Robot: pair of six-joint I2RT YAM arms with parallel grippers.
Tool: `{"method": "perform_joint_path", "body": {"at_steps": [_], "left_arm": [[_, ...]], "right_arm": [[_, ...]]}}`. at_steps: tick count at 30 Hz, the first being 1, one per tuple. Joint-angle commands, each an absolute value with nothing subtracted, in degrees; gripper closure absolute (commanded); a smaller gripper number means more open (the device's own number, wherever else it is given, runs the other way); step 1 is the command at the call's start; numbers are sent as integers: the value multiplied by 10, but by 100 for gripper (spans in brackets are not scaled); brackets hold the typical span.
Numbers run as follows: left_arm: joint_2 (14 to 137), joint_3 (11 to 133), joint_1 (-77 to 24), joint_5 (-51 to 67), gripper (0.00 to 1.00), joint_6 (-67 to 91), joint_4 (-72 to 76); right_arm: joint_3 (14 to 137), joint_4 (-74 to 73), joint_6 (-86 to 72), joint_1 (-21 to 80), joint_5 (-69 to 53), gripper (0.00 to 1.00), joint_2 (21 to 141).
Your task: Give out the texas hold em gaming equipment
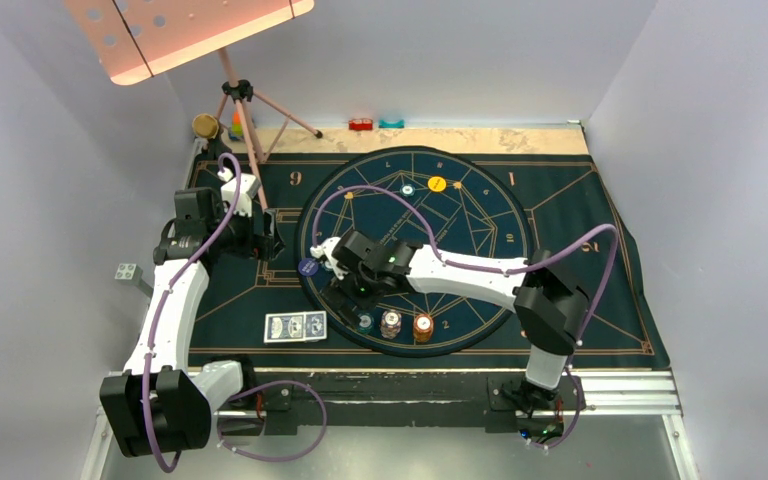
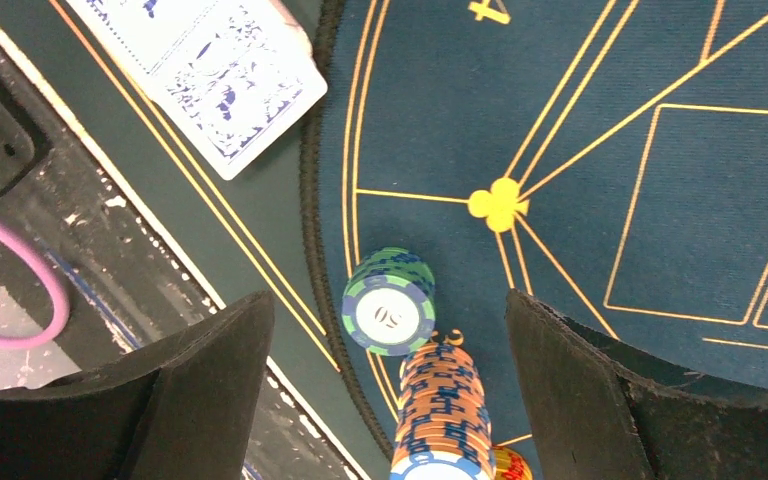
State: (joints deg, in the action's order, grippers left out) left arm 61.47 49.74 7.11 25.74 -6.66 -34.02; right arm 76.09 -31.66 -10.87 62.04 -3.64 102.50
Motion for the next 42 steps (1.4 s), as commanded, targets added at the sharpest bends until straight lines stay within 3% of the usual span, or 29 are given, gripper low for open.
{"method": "perform_joint_path", "body": {"at_steps": [1,13,42], "left_arm": [[607,504,77,258,0,-75,-331],[607,504,77,257,0,-74,-331],[603,504,77,252,0,-70,-330]], "right_arm": [[759,-316,-92,633,-56,11,1029],[733,-302,-85,643,-27,15,1055],[741,-302,-78,643,-24,62,1057]]}}
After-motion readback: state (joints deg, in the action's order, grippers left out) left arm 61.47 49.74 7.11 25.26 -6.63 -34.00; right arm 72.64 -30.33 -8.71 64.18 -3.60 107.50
